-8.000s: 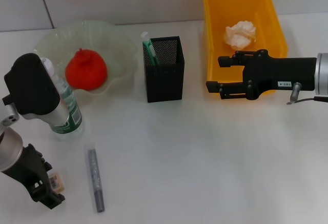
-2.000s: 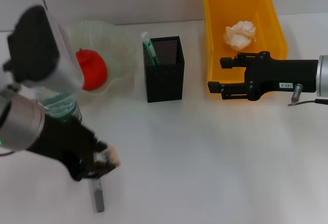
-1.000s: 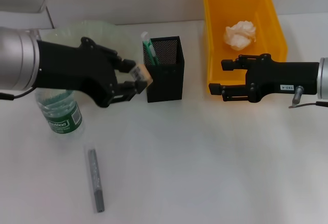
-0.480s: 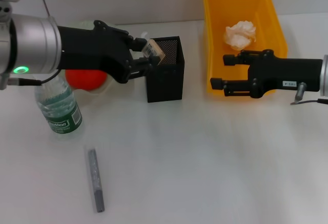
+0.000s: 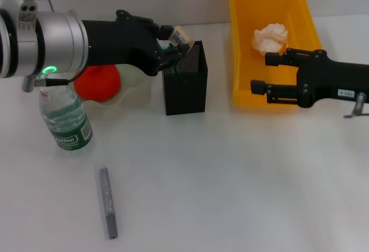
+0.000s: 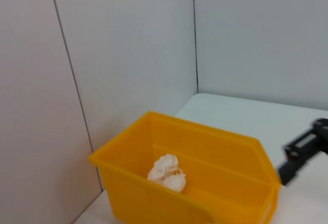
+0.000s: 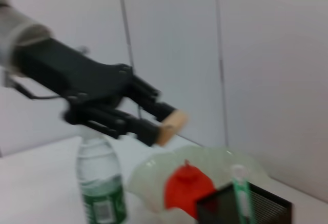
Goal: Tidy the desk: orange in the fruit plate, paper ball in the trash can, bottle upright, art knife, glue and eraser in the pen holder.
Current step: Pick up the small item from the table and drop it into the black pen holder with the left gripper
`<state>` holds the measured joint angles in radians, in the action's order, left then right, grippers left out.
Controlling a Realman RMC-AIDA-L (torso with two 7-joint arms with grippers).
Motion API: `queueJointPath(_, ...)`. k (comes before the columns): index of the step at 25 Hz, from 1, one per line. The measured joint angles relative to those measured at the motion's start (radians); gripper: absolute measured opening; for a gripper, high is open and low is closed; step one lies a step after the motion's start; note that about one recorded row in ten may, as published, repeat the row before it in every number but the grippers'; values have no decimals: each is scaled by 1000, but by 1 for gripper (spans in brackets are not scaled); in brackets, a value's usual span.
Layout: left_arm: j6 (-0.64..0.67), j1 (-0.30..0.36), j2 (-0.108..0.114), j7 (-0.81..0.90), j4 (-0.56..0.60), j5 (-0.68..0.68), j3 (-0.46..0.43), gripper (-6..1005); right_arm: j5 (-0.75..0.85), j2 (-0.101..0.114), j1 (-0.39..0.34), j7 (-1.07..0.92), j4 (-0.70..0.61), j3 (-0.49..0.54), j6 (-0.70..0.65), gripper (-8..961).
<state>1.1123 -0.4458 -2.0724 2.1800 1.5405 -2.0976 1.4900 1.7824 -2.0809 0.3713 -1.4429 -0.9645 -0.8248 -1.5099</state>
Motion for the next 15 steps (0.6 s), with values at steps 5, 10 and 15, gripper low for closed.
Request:
queueJointPath(5,-65,7,-1,-60,-55,59,13,390,-101,-1,-80,52,-24,-1,-146,766)
queueJointPath(10,-120,21,0,-113,-98,114,32,390,-142,-2,-140,66,-39,0,-236,766)
queueJointPath(15,-154,11,0,-141,-148,130,39,390,-145,-4,-164,72,-45,1,-303,766)
